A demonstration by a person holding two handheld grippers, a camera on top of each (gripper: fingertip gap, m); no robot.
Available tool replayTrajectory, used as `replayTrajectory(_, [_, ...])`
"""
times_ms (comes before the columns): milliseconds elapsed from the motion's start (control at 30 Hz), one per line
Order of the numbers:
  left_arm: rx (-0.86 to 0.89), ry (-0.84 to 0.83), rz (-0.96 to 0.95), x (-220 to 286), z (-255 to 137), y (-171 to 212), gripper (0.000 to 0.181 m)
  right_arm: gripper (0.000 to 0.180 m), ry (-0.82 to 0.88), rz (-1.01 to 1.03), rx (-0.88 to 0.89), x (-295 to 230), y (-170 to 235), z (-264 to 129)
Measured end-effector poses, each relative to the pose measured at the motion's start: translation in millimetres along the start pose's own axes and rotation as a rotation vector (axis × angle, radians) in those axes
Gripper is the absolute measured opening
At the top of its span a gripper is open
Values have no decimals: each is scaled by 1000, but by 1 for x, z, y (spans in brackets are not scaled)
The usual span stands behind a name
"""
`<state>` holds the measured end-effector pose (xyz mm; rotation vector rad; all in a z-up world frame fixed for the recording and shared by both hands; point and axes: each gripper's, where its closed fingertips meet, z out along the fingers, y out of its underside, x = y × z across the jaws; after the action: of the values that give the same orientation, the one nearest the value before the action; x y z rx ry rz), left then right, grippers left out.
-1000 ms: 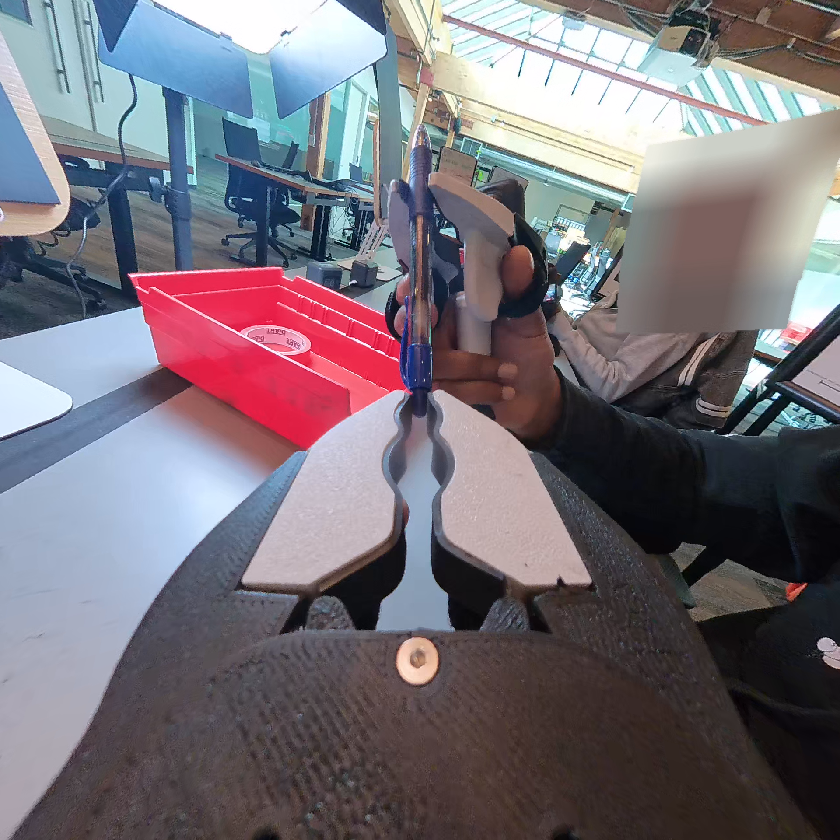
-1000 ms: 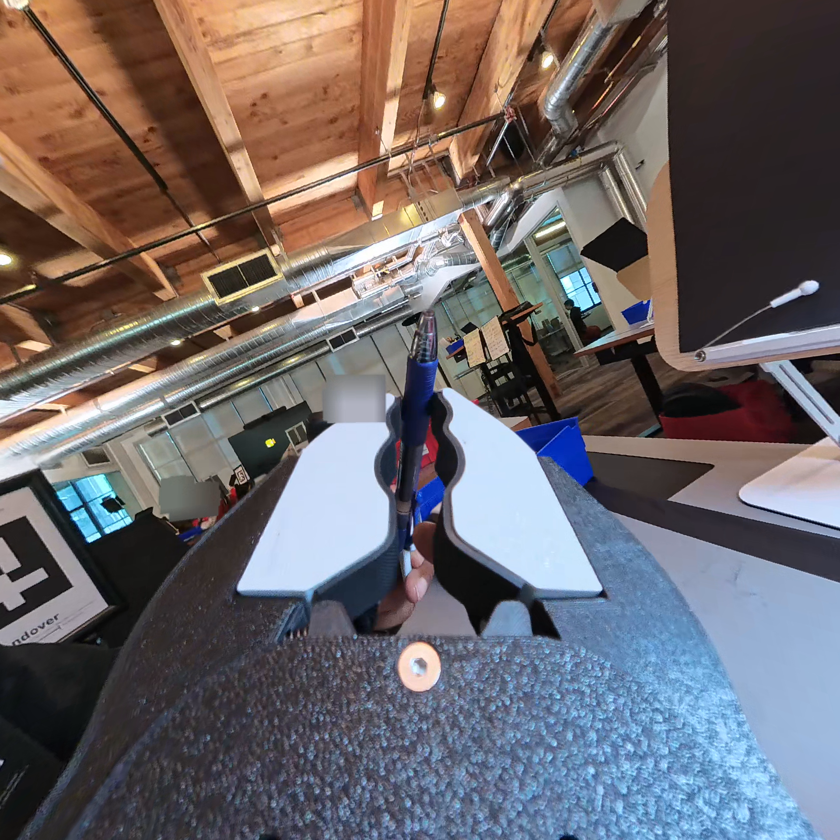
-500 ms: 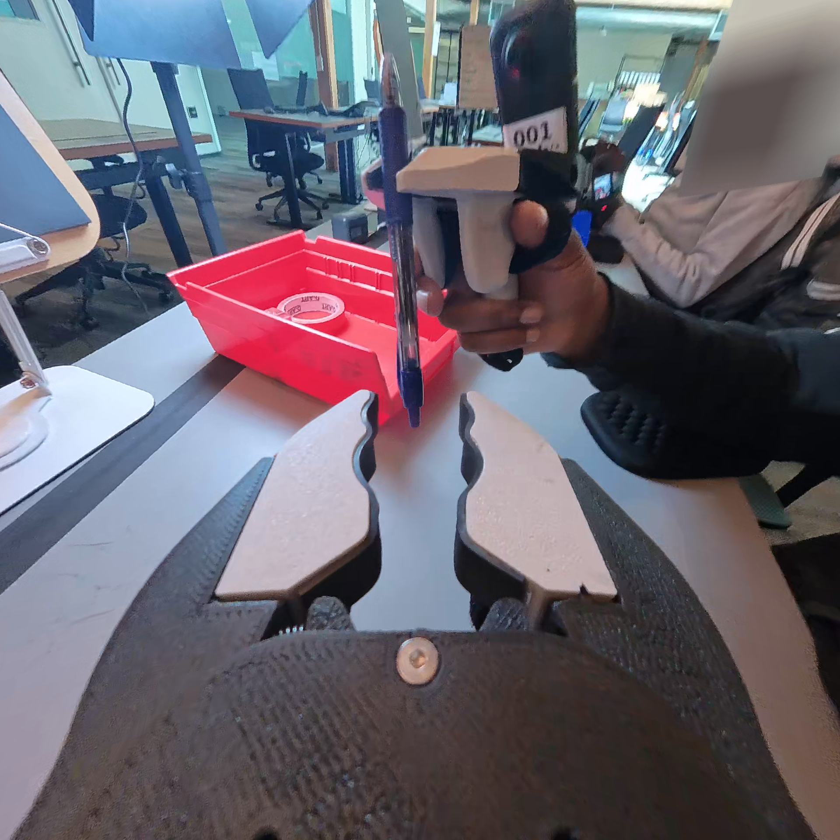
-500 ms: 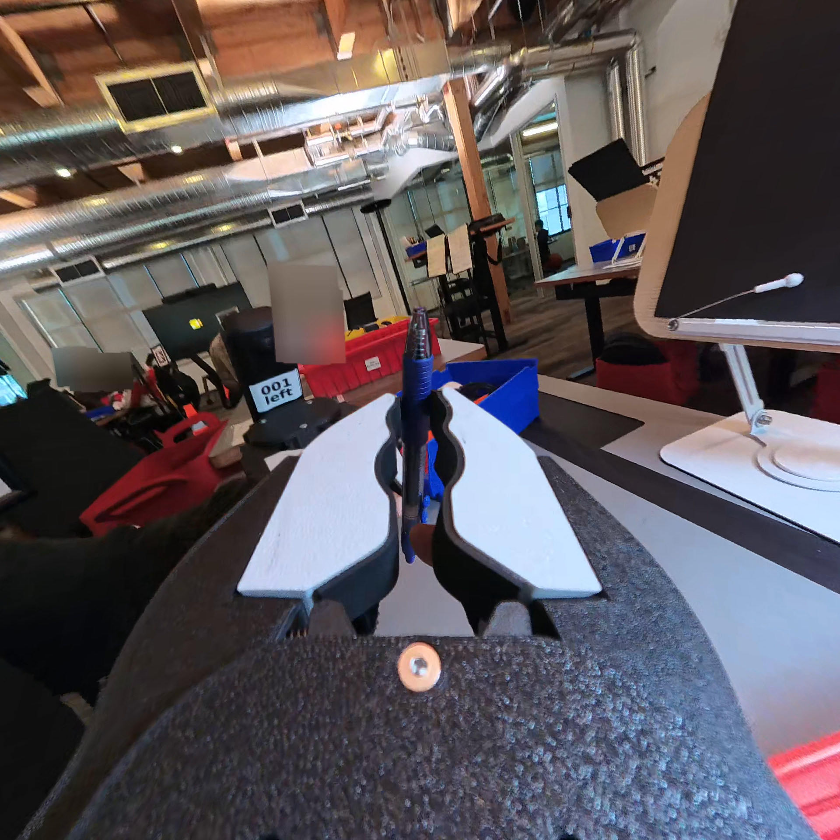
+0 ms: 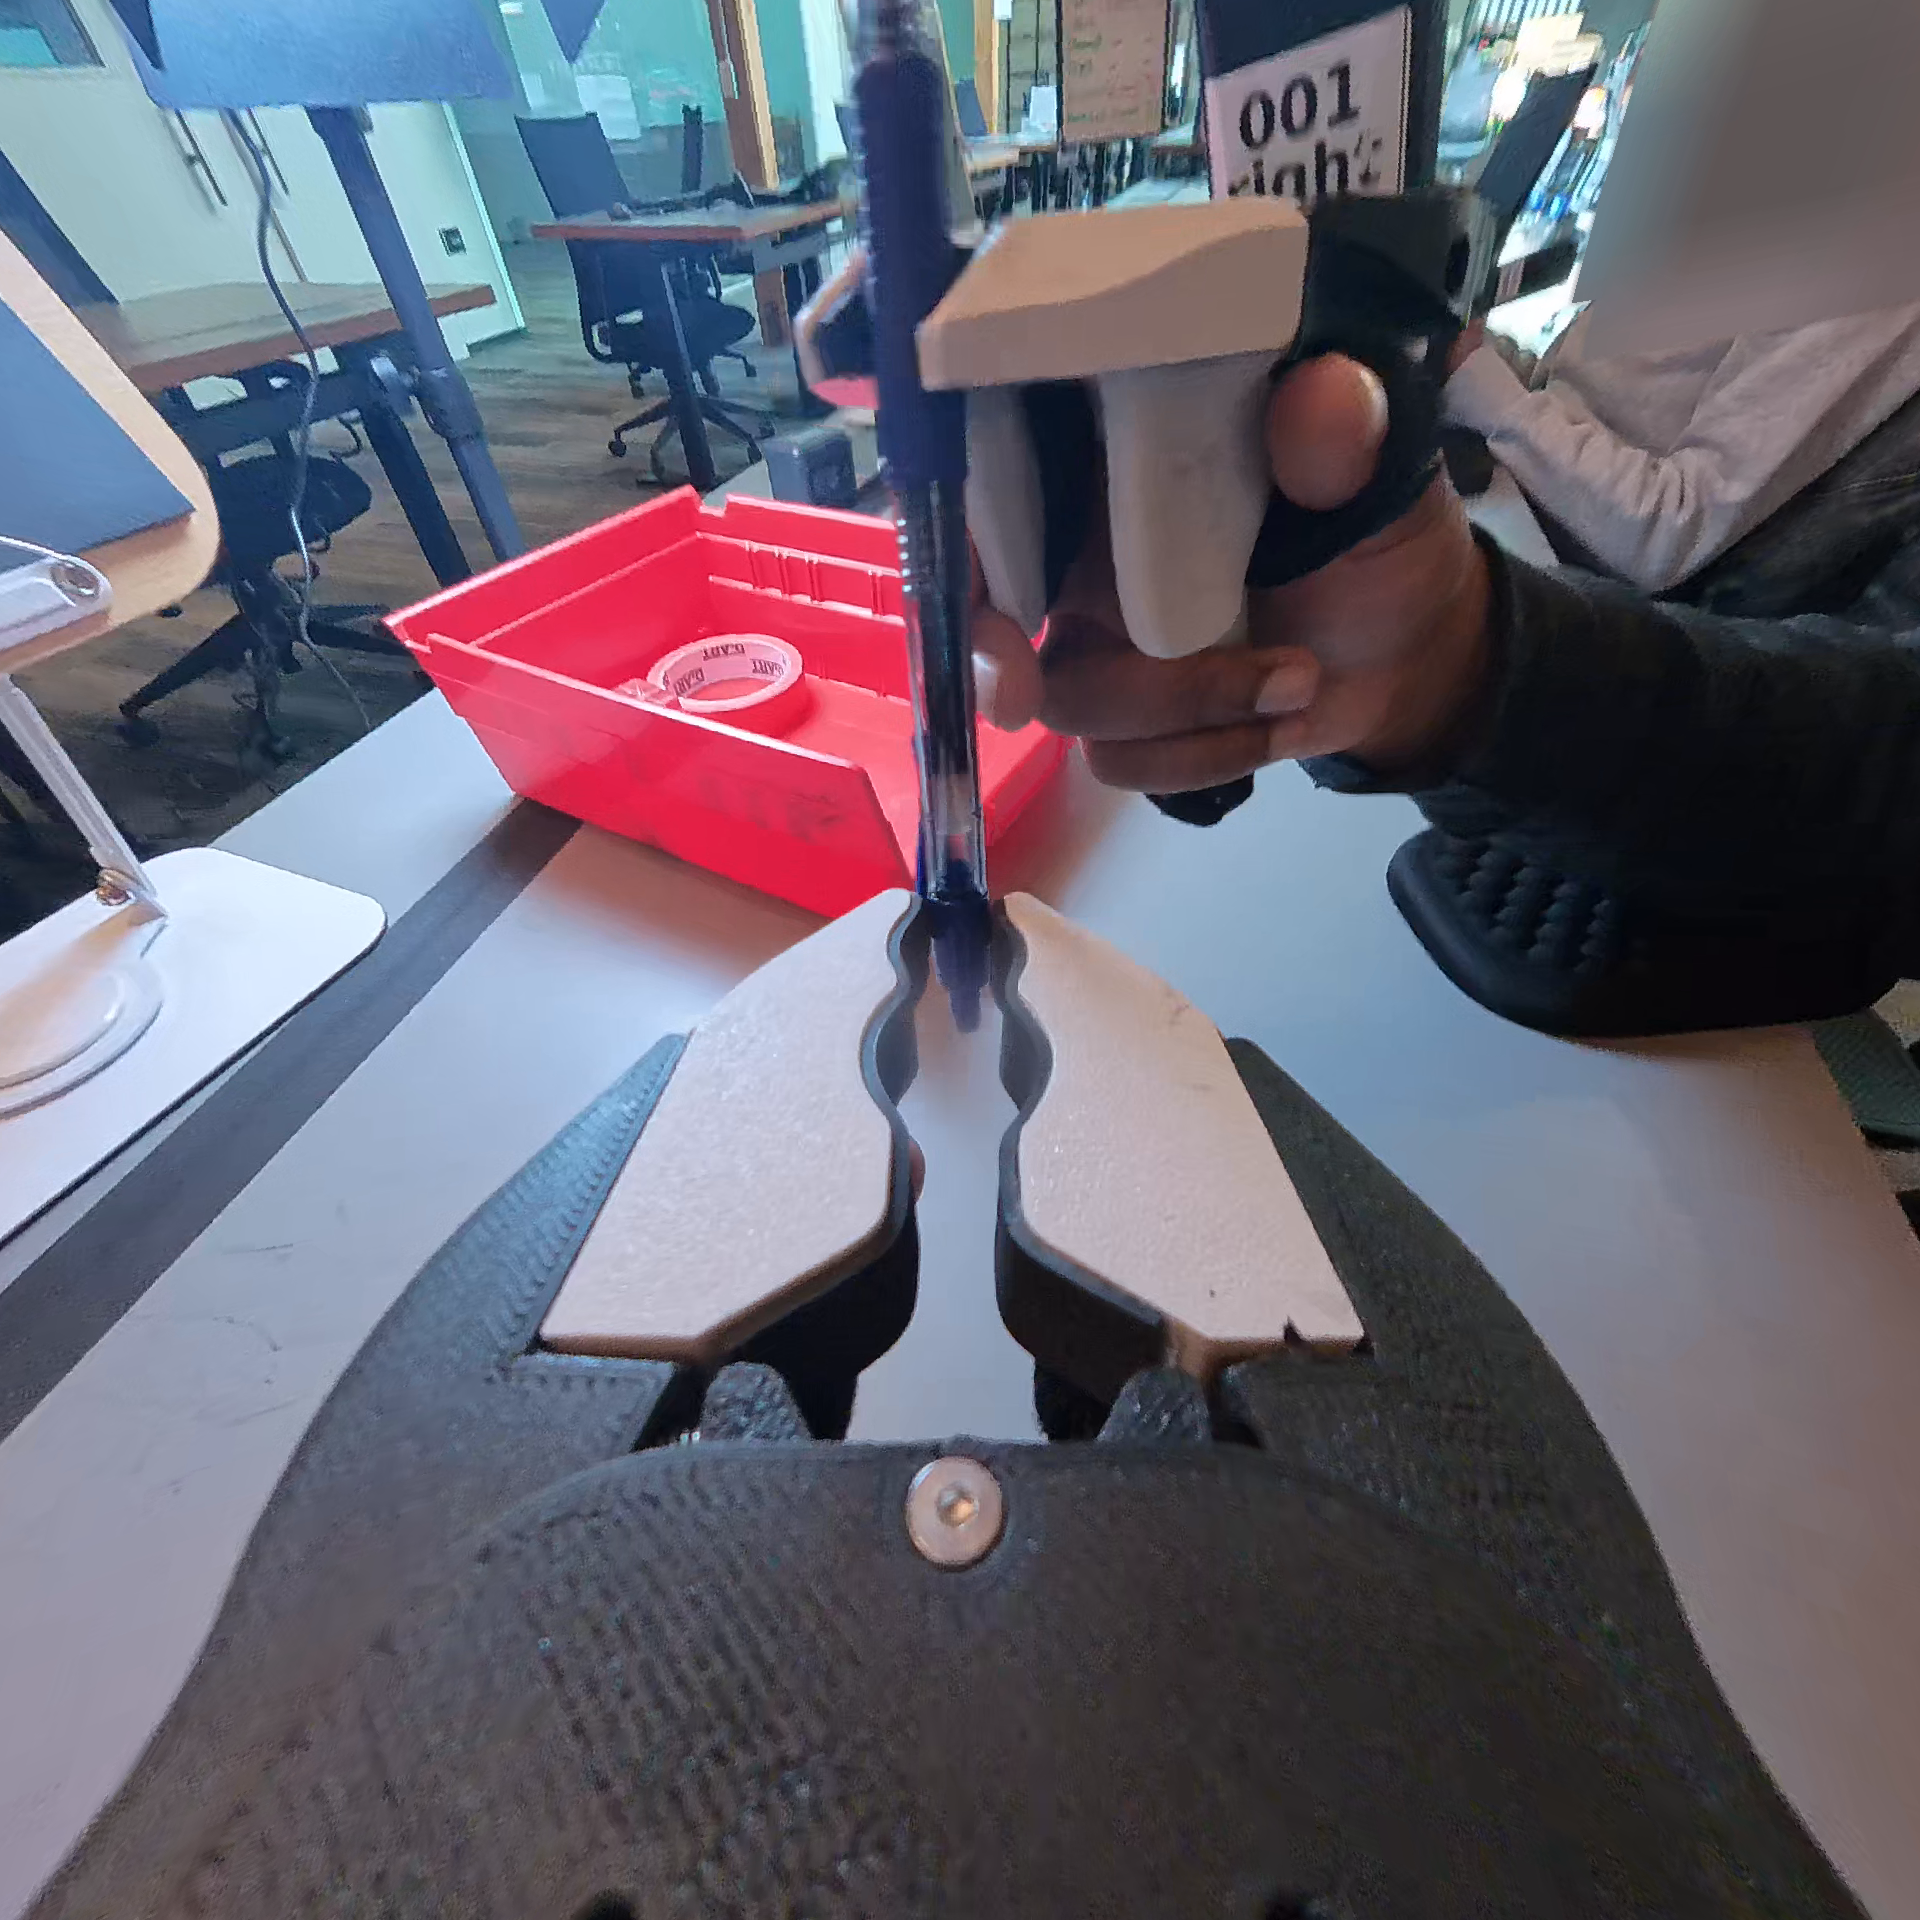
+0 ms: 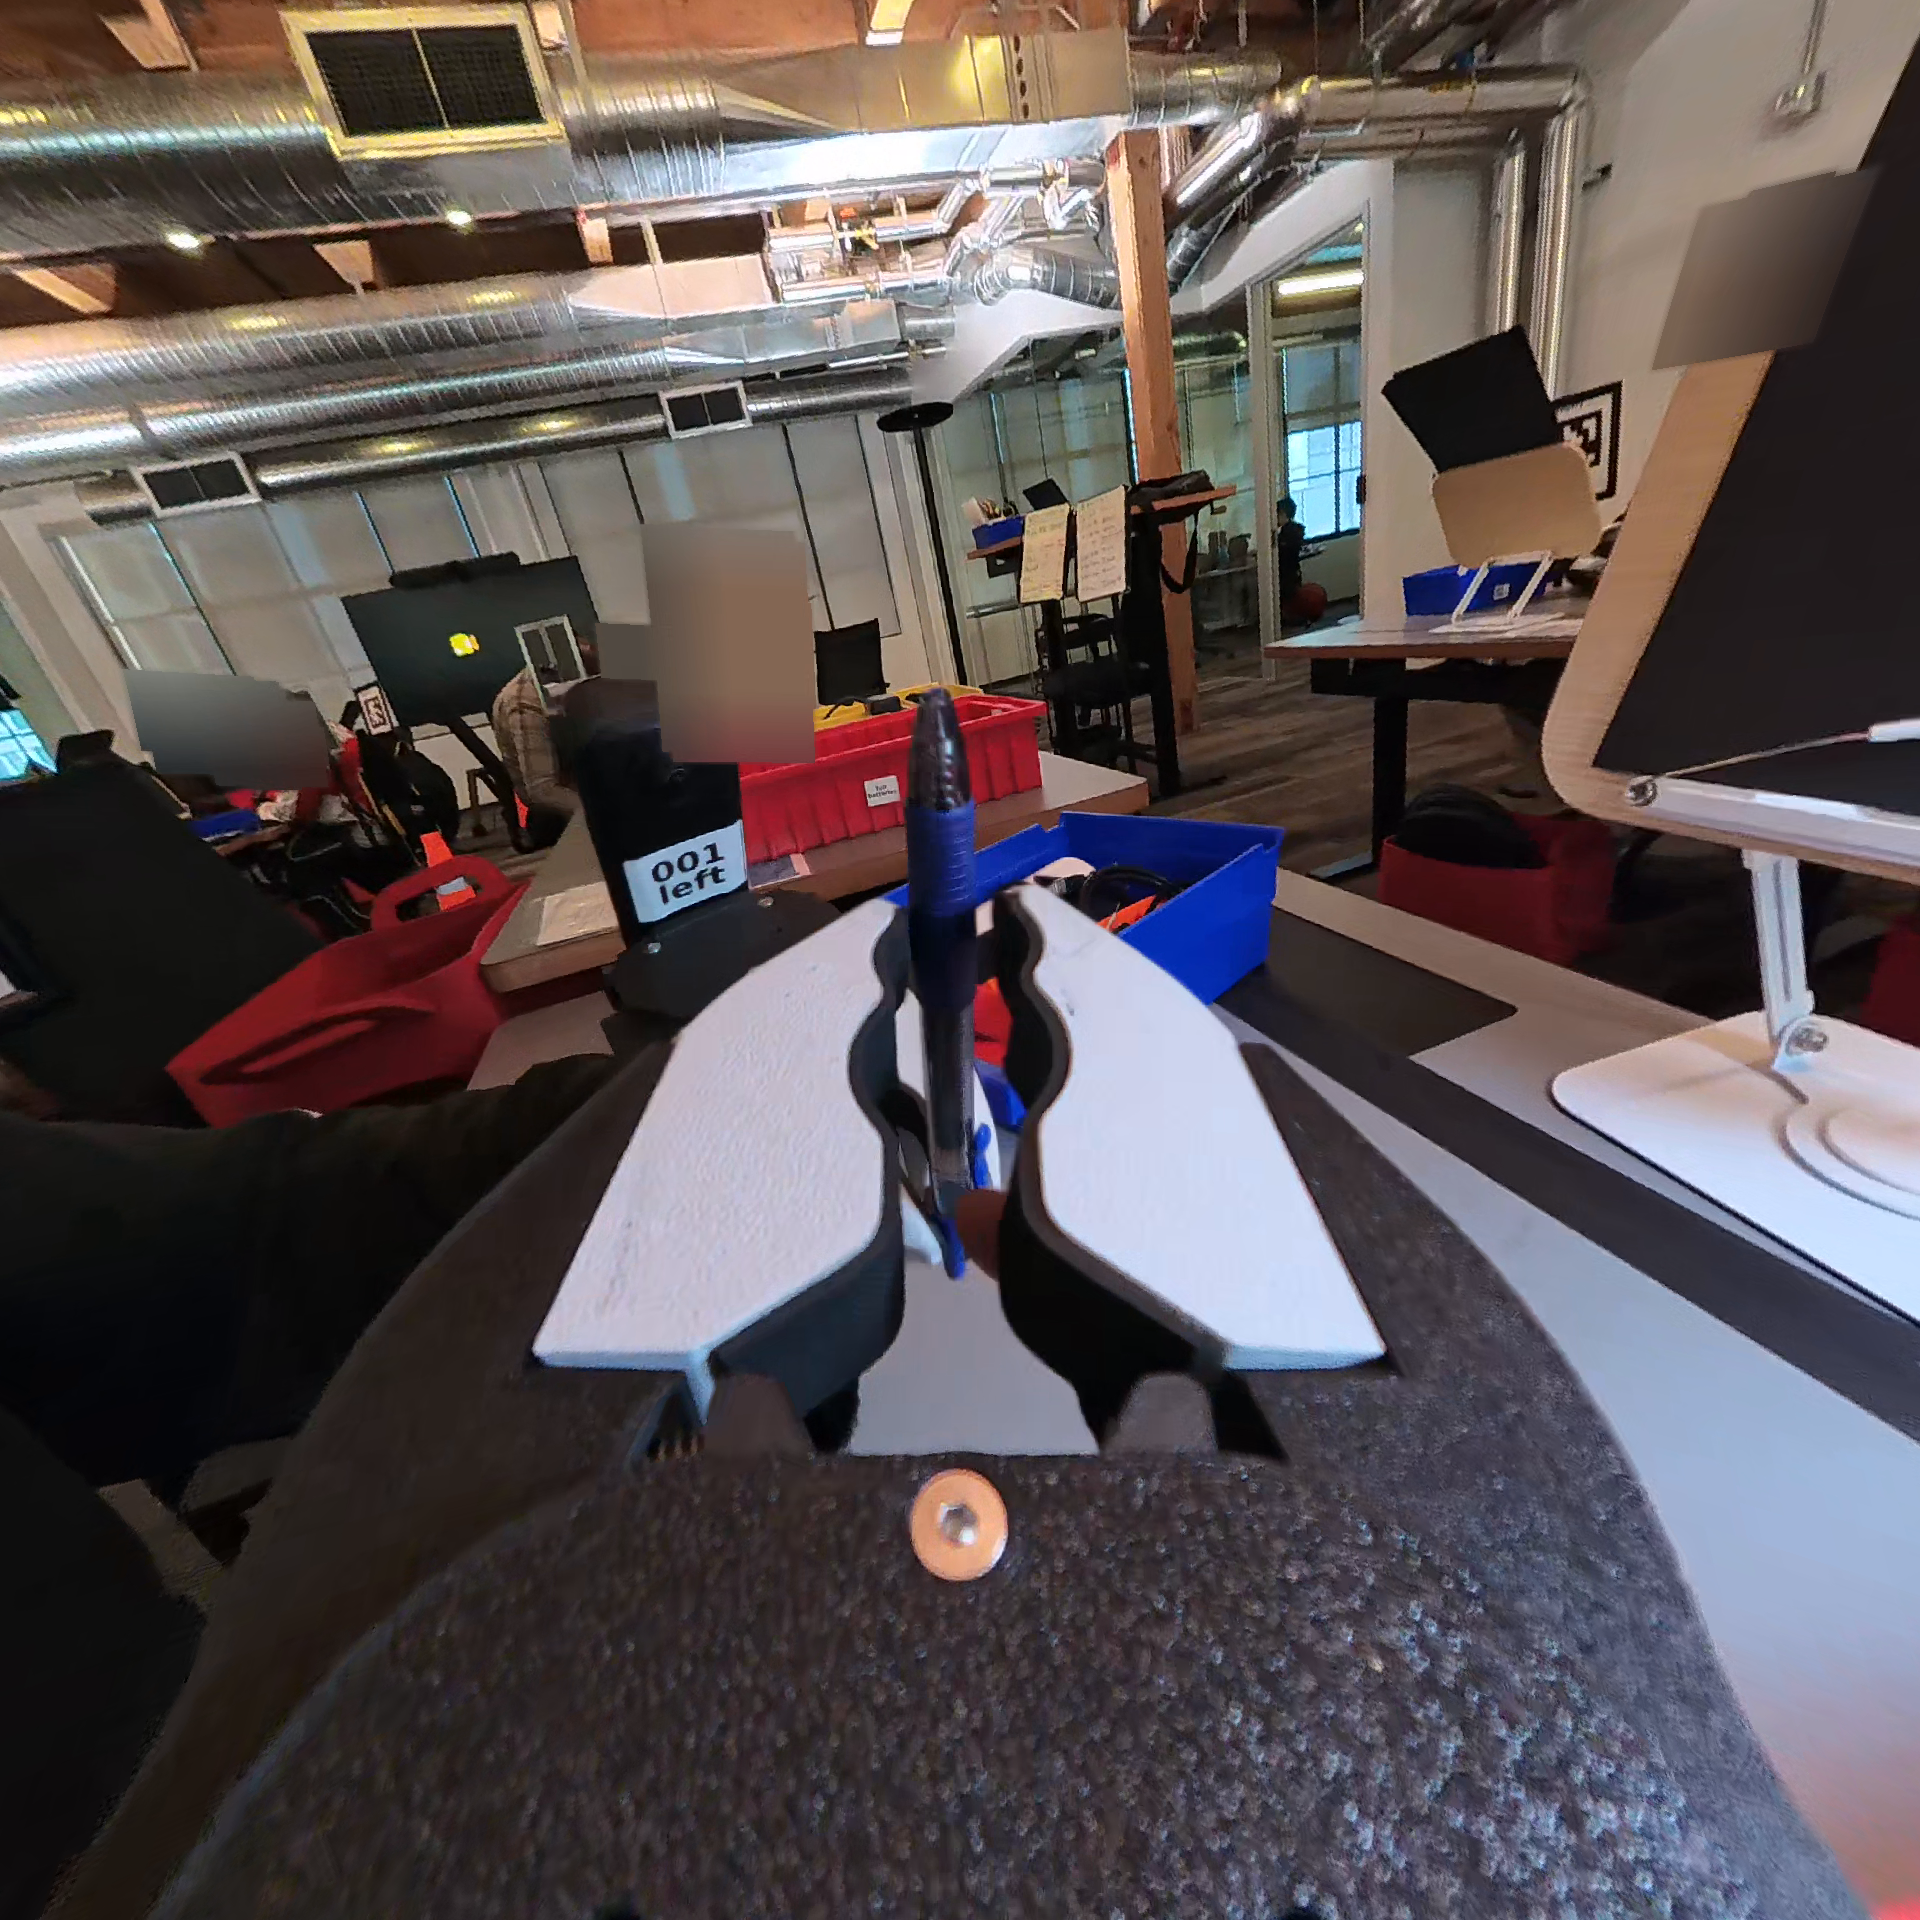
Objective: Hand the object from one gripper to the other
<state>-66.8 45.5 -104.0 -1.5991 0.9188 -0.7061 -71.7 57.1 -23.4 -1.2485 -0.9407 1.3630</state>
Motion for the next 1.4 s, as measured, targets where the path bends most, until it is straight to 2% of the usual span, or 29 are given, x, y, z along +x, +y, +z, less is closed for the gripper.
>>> replayTrajectory(67, [52, 10, -28, -1, -4, -9, 11, 33, -10, -25, -18, -1, 2, 0])
replayTrajectory(133, [95, 18, -55, -2, -10, -17, 11, 38, -33, -25, -37, -2, 8, 1])
replayTrajectory(500, [134, 51, -89, 0, -14, -25, 11, 14, -103, -21, -103, -12, 39, 13])
replayTrajectory(800, [113, 90, -122, 4, -14, -23, 11, 13, -97, -65, -123, -12, 42, 12])
replayTrajectory(900, [124, 96, -139, -1, -24, -29, 33, 13, -89, -61, -116, -9, 41, 11])
replayTrajectory(933, [131, 91, -134, -2, -27, -32, 34, 13, -87, -62, -125, -8, 43, 11])
replayTrajectory(1200, [175, 57, -131, -7, -33, -40, 20, 13, -105, -66, -184, -14, 66, 20])
replayTrajectory(1267, [169, 55, -124, -7, -32, -39, 10, 13, -103, -55, -185, -14, 68, 22])
replayTrajectory(1400, [148, 38, -94, -7, -31, -37, 10, 14, -105, -33, -193, -11, 69, 21])
